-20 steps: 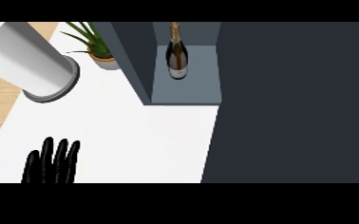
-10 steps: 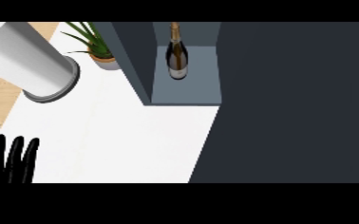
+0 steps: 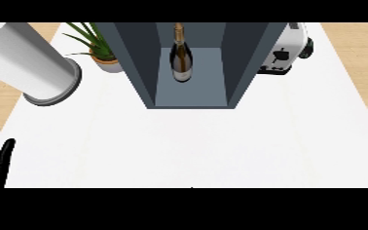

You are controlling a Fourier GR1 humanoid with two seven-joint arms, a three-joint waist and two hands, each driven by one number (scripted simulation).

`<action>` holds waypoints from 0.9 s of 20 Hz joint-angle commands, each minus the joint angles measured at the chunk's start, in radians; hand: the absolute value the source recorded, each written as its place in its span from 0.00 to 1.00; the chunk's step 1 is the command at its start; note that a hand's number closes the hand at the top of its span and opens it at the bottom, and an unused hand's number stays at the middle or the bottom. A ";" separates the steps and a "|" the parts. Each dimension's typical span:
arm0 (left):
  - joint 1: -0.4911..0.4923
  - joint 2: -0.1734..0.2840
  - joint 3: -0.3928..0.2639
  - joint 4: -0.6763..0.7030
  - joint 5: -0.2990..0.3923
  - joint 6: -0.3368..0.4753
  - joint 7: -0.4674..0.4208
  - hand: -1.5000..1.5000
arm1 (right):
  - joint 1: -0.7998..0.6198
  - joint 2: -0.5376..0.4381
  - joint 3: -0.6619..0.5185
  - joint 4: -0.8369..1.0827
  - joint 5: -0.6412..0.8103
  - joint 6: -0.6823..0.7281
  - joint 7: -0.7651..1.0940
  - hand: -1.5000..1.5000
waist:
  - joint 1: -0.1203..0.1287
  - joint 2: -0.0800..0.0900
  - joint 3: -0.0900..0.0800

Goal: Pick up the wine, place it into the cabinet and close the cabinet

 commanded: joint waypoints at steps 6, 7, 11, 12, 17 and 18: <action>-0.029 0.020 0.093 0.000 0.081 -0.063 0.088 0.00 | -0.219 0.018 0.222 -0.017 0.226 -0.230 0.017 1.00 | 0.002 0.005 0.000; -0.069 0.002 0.098 0.038 0.080 -0.066 0.076 0.00 | -0.256 0.017 0.241 0.026 0.249 -0.267 0.003 1.00 | -0.002 0.005 -0.001; -0.036 -0.003 0.093 0.018 0.073 -0.105 0.087 0.00 | -0.370 0.015 0.209 0.073 0.260 -0.351 0.041 1.00 | 0.013 0.007 0.000; -0.026 -0.008 0.104 0.034 0.087 -0.132 0.083 0.00 | -0.404 0.015 0.176 0.124 0.240 -0.362 0.008 1.00 | 0.021 0.009 0.000; -0.061 -0.014 0.104 0.052 0.085 -0.138 0.106 0.00 | -0.567 0.012 0.117 0.160 0.137 -0.459 0.065 1.00 | 0.031 0.012 -0.001; -0.076 -0.021 0.086 0.020 0.081 -0.114 0.128 0.00 | -0.600 0.012 0.073 0.189 0.092 -0.444 0.053 1.00 | 0.031 0.015 0.000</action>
